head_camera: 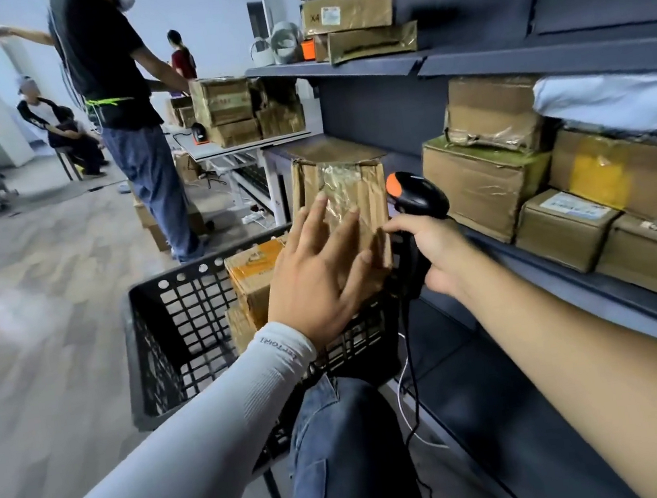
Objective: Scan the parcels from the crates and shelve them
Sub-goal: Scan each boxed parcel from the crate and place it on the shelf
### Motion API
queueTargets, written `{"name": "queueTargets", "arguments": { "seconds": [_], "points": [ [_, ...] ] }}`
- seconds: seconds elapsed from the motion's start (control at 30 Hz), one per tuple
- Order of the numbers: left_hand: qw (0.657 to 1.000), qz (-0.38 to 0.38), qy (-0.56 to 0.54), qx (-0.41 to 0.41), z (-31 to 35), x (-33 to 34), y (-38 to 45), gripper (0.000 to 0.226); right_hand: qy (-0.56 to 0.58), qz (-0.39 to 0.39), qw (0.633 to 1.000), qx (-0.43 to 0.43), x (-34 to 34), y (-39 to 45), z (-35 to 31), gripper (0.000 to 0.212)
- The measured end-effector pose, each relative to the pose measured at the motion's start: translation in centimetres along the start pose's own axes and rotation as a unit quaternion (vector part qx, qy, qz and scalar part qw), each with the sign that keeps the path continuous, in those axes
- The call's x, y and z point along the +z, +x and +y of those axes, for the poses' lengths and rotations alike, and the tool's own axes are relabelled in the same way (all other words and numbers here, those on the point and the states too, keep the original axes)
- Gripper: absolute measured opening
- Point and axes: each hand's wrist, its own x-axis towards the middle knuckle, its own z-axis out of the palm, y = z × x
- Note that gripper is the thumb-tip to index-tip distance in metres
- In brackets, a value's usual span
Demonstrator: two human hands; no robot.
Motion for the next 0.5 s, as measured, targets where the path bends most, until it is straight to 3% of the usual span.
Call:
{"name": "queueTargets", "arguments": {
  "seconds": [0.1, 0.2, 0.33, 0.43, 0.5],
  "points": [
    [0.990, 0.033, -0.106, -0.083, -0.7, -0.4, 0.6, 0.064, -0.041, 0.018, 0.999, -0.002, -0.4, 0.4, 1.1, 0.066],
    [0.951, 0.042, -0.243, -0.189, -1.1, -0.5, 1.6, 0.079, -0.053, 0.042, 0.998, -0.019, -0.7, 0.5, 1.7, 0.069],
    [0.806, 0.057, -0.484, -0.336, -1.3, -1.7, 2.8, 0.076, -0.046, 0.030, 0.998, -0.013, -0.8, -0.3, 1.6, 0.056],
    [0.707, 0.010, -0.555, -0.438, -1.3, -3.1, 3.4, 0.063, -0.035, 0.029, 0.999, -0.025, -0.8, -0.5, 1.5, 0.049],
    [0.667, -0.041, -0.571, -0.476, -2.3, -3.3, 3.5, 0.066, -0.033, 0.010, 0.999, -0.024, -0.8, -0.5, 1.3, 0.050]
  ]
}}
